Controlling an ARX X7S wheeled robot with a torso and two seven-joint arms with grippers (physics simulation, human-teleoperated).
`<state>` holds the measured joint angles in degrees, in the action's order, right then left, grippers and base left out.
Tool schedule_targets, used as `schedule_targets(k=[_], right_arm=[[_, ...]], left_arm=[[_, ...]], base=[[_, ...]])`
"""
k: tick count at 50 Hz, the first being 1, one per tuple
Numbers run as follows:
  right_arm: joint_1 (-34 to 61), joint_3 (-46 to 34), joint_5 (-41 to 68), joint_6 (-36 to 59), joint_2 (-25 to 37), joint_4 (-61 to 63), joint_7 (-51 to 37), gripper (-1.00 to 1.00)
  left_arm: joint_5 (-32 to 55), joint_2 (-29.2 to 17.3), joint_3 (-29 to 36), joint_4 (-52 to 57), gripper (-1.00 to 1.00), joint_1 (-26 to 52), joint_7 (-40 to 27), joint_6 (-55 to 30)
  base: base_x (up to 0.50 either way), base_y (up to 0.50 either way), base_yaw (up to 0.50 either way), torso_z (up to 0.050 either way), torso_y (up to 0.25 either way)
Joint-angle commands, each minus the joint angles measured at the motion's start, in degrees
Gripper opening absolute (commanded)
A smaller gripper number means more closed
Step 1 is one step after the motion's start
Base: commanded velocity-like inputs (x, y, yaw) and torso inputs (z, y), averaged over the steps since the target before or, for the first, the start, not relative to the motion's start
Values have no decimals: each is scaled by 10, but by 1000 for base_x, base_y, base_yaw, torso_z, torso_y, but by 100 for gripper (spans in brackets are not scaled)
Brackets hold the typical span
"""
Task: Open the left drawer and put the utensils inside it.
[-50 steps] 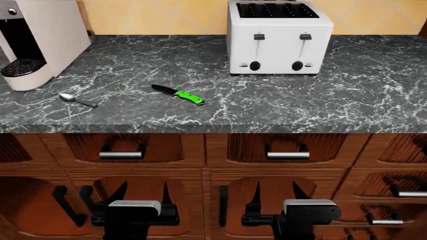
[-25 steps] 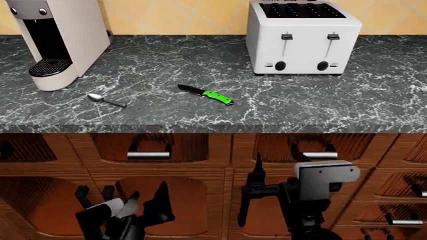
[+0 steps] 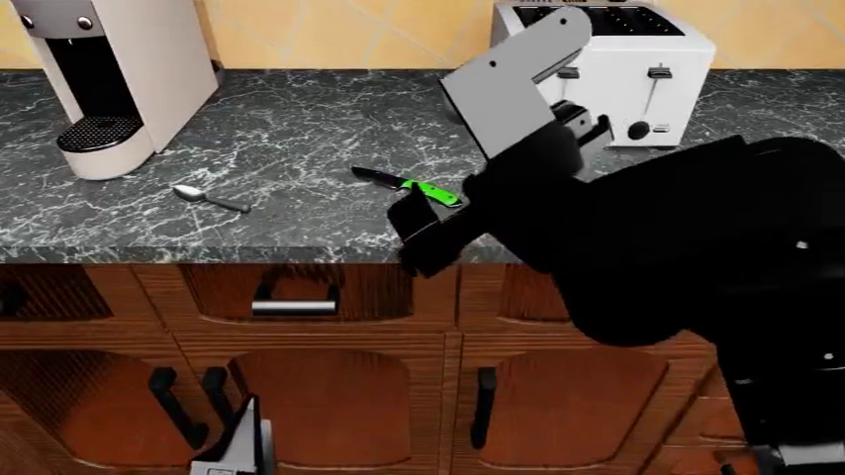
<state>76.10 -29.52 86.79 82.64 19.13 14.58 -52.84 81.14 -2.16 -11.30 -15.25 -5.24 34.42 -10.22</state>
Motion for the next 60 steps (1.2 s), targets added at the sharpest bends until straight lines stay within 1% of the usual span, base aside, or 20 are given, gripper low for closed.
schedule_targets(k=[1,6,7,11,20,27,29,30,31,32,37,60], right_arm=[[123,-78,63,23,6,-90,-45,100],[132,-90,53,19,4,-95,-43,100],[132,-105,21,14,2,-96,-24,100],[141,-112,6,6,2,-102,-9,100],[147,-115,31,5,0,-102,-20,100],[146,-126,22,-4,2,-98,-8,100],[142,-134,10,-7,4,-91,1,100],[139,-140,-16,-21,9,-78,20,100],[144,-165,-50,-21,13,-60,35,100],[142,-157,-36,-17,8,-80,6,100],[144,-152,-15,-17,8,-74,-4,100],[140,-183,-36,-35,9,-65,17,100]], left_arm=[[51,-1,-1,-92,100,16,28,13],[55,-3,2,-103,100,19,23,19],[58,-4,0,-109,100,21,20,20],[59,-6,5,-118,100,25,19,23],[62,-8,13,-129,100,28,10,33],[66,-10,19,-136,100,30,7,39],[67,-11,20,-142,100,32,8,40],[68,-11,20,-142,100,32,7,40],[68,-12,21,-142,100,32,6,41],[69,-12,22,-142,100,32,5,41],[71,-13,26,-141,100,32,3,44],[82,-20,40,-151,100,35,3,50]], base=[[0,0,0,0,0],[0,0,0,0,0],[0,0,0,0,0],[0,0,0,0,0],[500,0,0,0,0],[500,0,0,0,0],[0,0,0,0,0],[0,0,0,0,0],[0,0,0,0,0],[0,0,500,0,0],[0,0,500,0,0],[0,0,500,0,0]])
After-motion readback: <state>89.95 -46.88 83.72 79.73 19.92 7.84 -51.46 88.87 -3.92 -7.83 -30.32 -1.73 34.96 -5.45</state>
